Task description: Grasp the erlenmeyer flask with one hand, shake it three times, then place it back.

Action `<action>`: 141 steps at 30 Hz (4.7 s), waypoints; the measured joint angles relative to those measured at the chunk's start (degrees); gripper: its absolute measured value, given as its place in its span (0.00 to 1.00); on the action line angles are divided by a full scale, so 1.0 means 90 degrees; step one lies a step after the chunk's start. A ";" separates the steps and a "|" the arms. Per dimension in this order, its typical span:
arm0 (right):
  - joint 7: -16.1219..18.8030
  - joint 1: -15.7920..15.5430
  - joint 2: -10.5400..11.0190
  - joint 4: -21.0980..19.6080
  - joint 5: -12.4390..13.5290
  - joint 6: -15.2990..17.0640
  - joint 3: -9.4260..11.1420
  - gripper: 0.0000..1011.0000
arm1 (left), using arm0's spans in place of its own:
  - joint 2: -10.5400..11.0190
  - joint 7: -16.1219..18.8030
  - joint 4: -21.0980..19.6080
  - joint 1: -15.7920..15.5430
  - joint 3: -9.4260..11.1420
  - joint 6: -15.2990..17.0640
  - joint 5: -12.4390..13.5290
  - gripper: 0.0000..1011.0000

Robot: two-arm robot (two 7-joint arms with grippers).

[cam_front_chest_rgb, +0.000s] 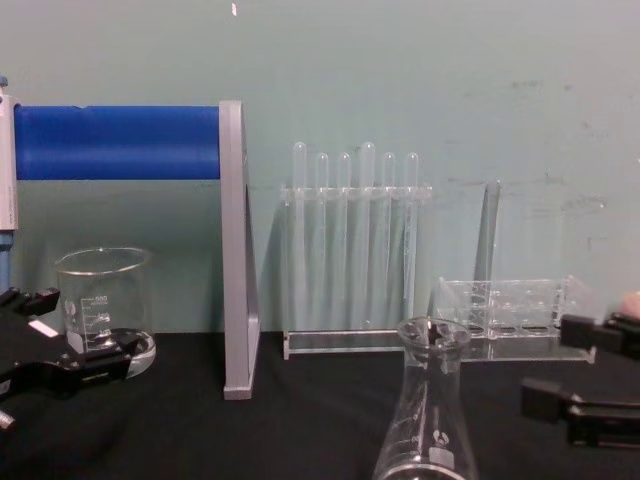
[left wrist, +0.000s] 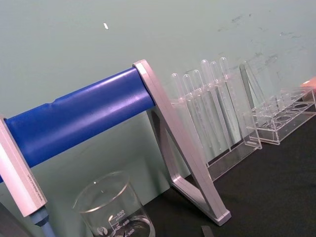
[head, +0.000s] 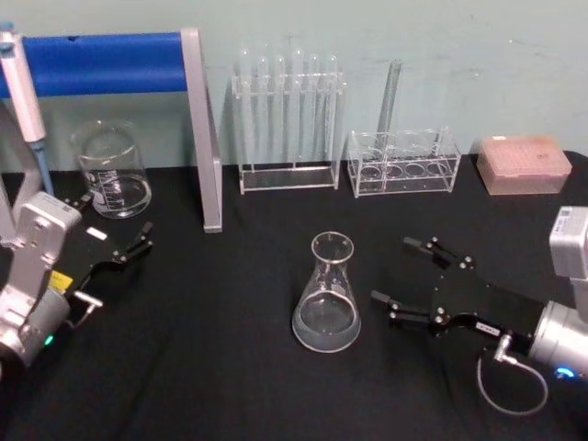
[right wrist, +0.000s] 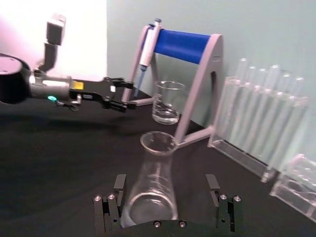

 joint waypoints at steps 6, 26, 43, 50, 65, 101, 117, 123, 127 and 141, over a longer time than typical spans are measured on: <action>0.0305 0.0176 -0.0168 0.0172 0.0068 0.0144 -0.0098 0.99 | 0.0000 0.0000 0.0000 -0.0001 0.0000 0.0000 0.0000 0.99; 0.0553 0.0948 -0.0756 0.1004 -0.0077 0.0416 -0.0582 0.99 | 0.0000 0.0000 0.0000 0.0000 0.0000 0.0000 0.0000 0.99; 0.0667 0.1416 -0.1105 0.1621 -0.0122 0.0494 -0.0813 0.99 | 0.0000 0.0000 0.0000 0.0000 0.0000 0.0000 0.0000 0.99; 0.0693 0.1495 -0.1161 0.1727 -0.0073 0.0499 -0.0835 0.99 | 0.0000 0.0000 0.0000 0.0000 0.0000 0.0000 0.0000 0.99; 0.0723 0.1613 -0.1219 0.1851 -0.0022 0.0526 -0.0879 0.99 | 0.0000 0.0000 0.0000 0.0000 0.0000 0.0000 0.0000 0.99; 0.0696 0.1645 -0.1244 0.1886 0.0002 0.0563 -0.0893 0.87 | 0.0000 0.0000 0.0000 0.0000 0.0000 0.0000 0.0000 0.99; 0.0696 0.1645 -0.1244 0.1884 0.0002 0.0558 -0.0892 0.45 | 0.0000 0.0000 0.0000 -0.0001 0.0000 0.0000 0.0000 0.99; 0.0696 0.1645 -0.1244 0.1884 0.0002 0.0558 -0.0892 0.44 | 0.0000 0.0000 0.0000 0.0000 0.0000 0.0000 0.0000 0.99; 0.0696 0.1645 -0.1244 0.1885 0.0002 0.0558 -0.0892 0.44 | 0.0000 0.0000 0.0000 -0.0001 0.0000 0.0000 0.0000 0.99; 0.0240 0.1559 -0.1302 0.1766 0.0211 0.0889 -0.0668 0.44 | 0.0000 0.0000 0.0000 0.0000 0.0000 0.0000 0.0000 0.99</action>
